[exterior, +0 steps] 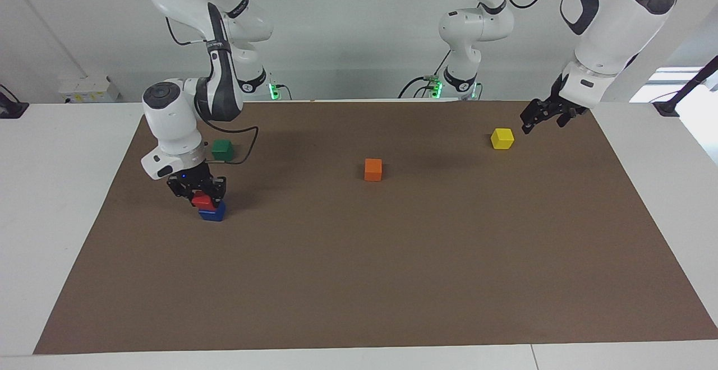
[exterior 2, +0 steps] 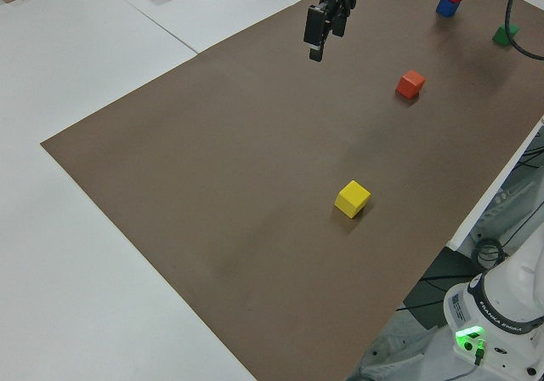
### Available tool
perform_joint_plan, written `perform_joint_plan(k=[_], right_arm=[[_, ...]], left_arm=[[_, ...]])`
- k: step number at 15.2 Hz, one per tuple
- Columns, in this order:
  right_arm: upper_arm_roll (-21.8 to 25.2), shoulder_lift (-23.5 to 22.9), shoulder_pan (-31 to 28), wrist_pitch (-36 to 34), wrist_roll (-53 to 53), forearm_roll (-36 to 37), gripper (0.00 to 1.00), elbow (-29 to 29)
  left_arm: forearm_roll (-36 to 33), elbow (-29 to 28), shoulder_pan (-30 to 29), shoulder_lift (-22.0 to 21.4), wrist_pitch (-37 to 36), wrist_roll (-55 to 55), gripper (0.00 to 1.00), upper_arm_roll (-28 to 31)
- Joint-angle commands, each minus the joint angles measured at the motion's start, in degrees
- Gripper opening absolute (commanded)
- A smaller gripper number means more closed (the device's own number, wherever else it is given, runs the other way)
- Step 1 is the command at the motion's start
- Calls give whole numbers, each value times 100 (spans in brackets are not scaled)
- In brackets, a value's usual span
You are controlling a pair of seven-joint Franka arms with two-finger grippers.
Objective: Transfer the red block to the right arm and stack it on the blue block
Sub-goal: 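Lower the red block onto the blue block with the right gripper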
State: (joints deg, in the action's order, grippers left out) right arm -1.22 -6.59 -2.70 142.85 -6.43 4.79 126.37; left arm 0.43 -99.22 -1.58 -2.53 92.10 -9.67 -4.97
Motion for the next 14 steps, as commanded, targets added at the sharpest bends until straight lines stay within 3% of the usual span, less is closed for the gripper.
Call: perform_joint_plan(k=[1,14], right_arm=[[-45,35,-55,164,106,-127,0,90],[-45,-9,-55,287,115,-127,0,72]], left_arm=[[-200,227,88,34,-253,219,100,32],[-122,105,70,-19,-139,325,100,40]])
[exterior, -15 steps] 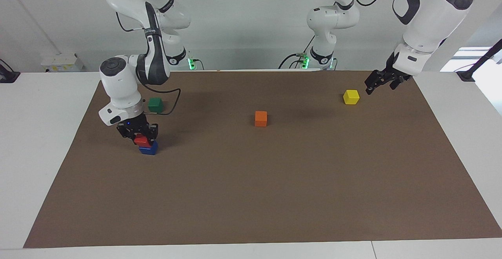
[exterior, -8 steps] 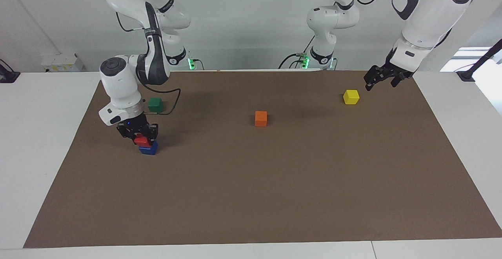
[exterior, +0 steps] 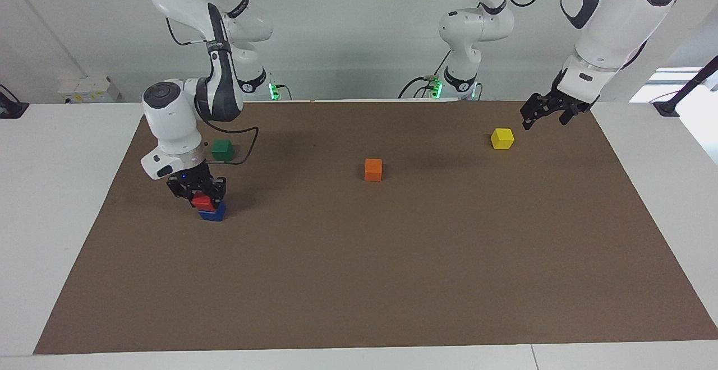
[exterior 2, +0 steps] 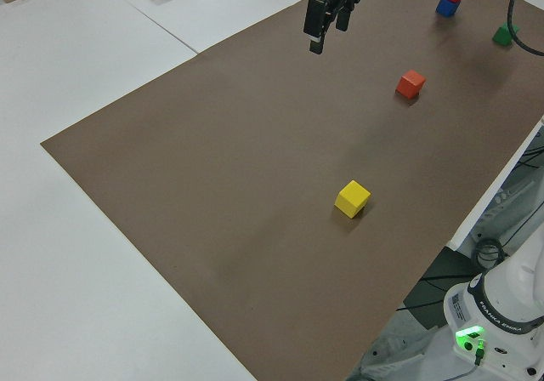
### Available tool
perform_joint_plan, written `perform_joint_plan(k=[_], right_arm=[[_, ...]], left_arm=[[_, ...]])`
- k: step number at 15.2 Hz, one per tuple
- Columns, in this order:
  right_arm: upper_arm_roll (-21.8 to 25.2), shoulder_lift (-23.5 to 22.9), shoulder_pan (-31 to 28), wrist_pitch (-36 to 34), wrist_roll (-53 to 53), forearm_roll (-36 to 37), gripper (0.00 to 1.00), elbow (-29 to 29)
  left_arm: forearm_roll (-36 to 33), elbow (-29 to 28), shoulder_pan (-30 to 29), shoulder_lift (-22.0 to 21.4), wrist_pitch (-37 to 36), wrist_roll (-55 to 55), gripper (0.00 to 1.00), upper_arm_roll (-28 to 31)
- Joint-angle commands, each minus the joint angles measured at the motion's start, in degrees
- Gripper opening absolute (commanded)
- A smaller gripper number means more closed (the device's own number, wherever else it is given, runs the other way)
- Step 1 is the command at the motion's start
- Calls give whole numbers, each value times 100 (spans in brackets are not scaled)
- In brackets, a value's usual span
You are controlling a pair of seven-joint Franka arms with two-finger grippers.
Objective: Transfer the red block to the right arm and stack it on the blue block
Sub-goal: 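Lower the red block onto the blue block with the right gripper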
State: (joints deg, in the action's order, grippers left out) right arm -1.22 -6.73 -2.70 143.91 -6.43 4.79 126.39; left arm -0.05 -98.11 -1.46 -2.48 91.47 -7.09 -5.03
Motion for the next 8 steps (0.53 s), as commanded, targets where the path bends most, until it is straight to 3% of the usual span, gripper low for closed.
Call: perform_joint_plan(k=[1,8], right_arm=[[-45,-21,-64,181,115,-127,0,61],[-45,-92,-82,269,150,-127,0,61]], left_arm=[[-75,3,58,-24,-77,42,100,46],[-75,3,6,-41,-156,24,100,55]])
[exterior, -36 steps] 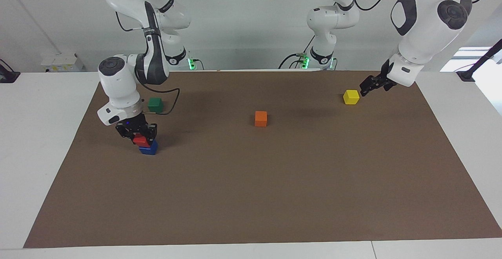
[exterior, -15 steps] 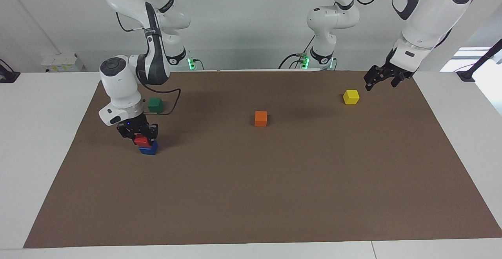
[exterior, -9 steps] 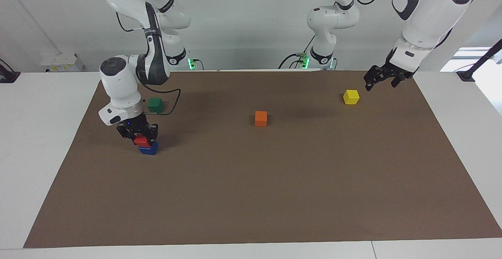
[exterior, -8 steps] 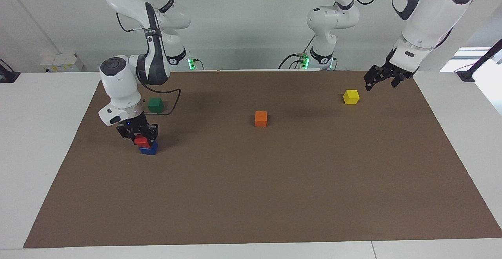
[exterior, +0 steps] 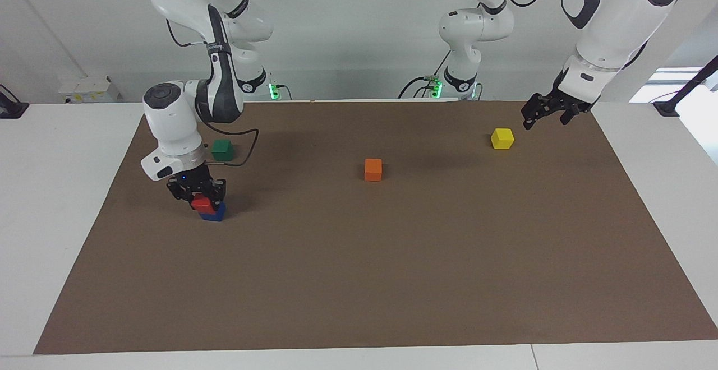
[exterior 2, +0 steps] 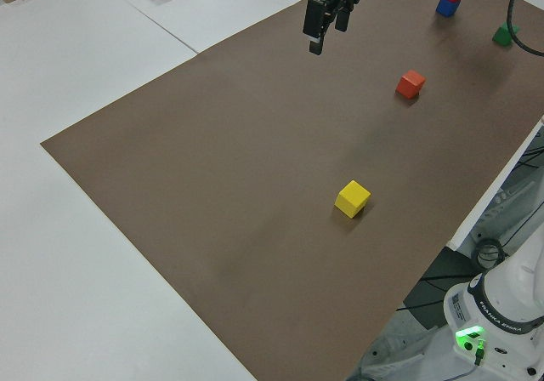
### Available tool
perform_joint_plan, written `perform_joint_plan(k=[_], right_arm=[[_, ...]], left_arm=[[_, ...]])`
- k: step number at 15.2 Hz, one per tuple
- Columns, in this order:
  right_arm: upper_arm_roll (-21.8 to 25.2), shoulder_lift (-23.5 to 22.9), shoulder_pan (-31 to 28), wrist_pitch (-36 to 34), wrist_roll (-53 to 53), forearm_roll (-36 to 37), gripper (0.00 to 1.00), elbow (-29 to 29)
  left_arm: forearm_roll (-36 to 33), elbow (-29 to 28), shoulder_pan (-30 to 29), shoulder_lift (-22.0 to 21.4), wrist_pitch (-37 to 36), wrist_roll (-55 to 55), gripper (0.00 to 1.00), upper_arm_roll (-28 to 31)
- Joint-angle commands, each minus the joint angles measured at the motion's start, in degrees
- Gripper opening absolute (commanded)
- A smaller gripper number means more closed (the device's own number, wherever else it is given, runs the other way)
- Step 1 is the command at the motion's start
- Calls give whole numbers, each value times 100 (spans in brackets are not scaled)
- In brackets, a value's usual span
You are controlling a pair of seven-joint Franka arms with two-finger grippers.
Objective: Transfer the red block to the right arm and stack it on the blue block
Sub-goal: 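Lower the red block onto the blue block with the right gripper, then open the right gripper and retract it from the stacked blocks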
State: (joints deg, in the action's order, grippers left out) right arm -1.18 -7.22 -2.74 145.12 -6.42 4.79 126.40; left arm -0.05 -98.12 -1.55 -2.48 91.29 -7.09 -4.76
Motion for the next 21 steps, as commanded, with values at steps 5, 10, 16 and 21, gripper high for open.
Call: perform_joint_plan(k=[5,10,16,21], right_arm=[[-49,-16,-16,-1,115,-127,100,52],[-57,-16,-16,-378,141,-127,100,-141],[-75,115,-16,-2195,159,-302,100,-1212],[-84,422,1,-3594,159,-637,100,-1995]], left_arm=[[-171,29,75,-15,-173,50,100,36],[-206,3,32,-42,-147,-2,100,10],[-198,3,5,-42,-156,-2,100,19],[-198,3,5,-42,-147,-2,100,19]])
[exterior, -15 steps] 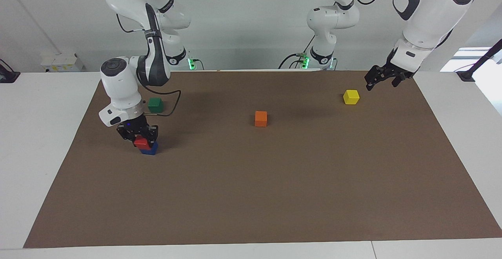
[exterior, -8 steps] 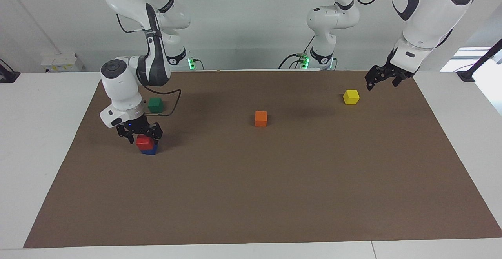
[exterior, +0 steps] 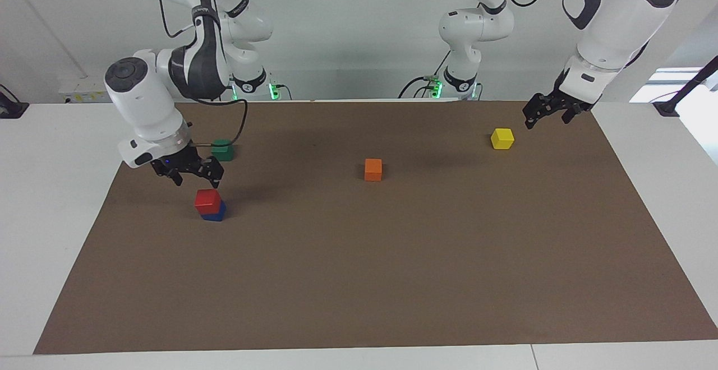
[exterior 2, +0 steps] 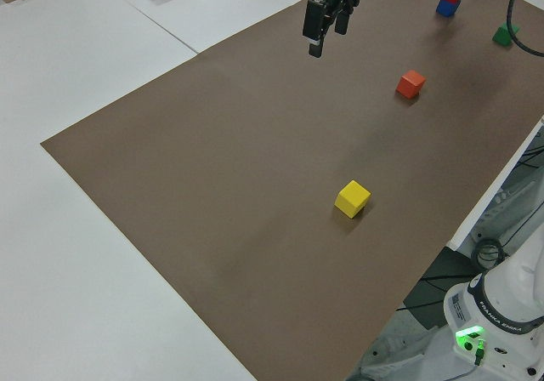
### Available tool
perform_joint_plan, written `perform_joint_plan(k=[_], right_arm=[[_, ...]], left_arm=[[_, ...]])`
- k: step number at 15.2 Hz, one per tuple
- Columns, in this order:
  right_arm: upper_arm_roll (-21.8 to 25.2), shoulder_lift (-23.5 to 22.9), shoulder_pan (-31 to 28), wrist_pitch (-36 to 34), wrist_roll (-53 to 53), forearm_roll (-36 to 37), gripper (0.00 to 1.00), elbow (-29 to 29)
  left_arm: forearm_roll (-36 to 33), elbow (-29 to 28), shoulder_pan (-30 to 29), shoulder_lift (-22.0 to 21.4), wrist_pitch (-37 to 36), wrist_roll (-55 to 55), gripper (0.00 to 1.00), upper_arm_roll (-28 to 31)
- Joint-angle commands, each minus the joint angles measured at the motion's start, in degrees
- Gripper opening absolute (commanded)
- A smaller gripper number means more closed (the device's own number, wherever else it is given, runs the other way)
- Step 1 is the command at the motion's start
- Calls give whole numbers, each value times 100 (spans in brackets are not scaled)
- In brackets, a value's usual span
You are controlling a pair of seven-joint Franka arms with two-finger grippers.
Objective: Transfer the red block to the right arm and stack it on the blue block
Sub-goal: 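Open the right gripper and retract it from the stacked blocks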
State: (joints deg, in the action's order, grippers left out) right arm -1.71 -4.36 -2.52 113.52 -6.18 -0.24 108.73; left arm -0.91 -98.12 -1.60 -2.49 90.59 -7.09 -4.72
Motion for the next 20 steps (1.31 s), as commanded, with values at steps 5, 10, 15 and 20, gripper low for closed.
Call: perform_joint_plan(k=[5,10,15,20], right_arm=[[-110,751,-21,-1506,143,-134,100,-502],[-119,1341,-21,-1947,152,-134,100,-537],[-110,1236,-38,-2115,143,-99,100,-801],[-101,745,-91,-2614,143,-38,100,-1484]], left_arm=[[-112,3,11,-42,-86,-3,100,15],[-112,3,11,-42,-77,-3,100,15],[-112,3,11,-42,-77,-3,100,15],[-112,3,11,-42,-86,-3,100,15]])
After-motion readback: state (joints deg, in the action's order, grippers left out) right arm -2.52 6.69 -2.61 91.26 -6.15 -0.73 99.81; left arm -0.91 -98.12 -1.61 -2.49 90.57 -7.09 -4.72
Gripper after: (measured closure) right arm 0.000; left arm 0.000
